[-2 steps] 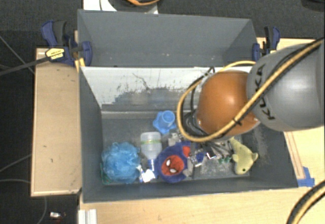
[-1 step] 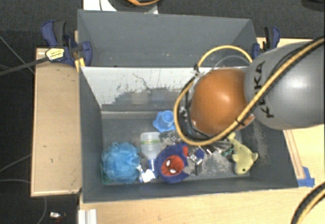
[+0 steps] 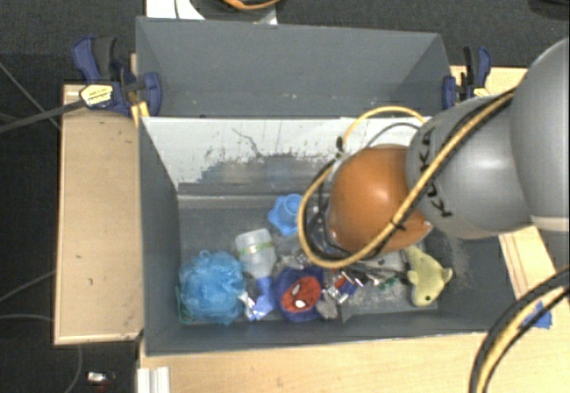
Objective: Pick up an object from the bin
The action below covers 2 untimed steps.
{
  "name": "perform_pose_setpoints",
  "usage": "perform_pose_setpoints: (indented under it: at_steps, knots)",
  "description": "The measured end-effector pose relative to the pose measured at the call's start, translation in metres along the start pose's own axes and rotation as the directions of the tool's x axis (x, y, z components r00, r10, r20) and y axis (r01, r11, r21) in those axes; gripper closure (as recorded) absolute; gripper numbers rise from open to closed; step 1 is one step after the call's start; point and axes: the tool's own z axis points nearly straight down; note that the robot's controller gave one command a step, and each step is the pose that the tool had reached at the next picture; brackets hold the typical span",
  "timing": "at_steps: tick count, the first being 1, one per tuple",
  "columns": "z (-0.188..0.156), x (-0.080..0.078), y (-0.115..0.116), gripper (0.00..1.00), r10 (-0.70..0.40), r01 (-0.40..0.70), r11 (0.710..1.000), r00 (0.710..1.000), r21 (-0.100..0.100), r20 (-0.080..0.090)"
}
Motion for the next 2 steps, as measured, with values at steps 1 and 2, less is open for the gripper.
perform_pose_setpoints:
  at_steps: [1, 2]
  knots:
    - [-0.0053, -0.0071, 0.0088, 1.0, -0.394, 0.394, 0.919, 0.919, 0.012, 0.012]
    - [-0.0055, -0.0072, 0.0089, 1.0, -0.393, 0.393, 0.919, 0.919, 0.012, 0.012]
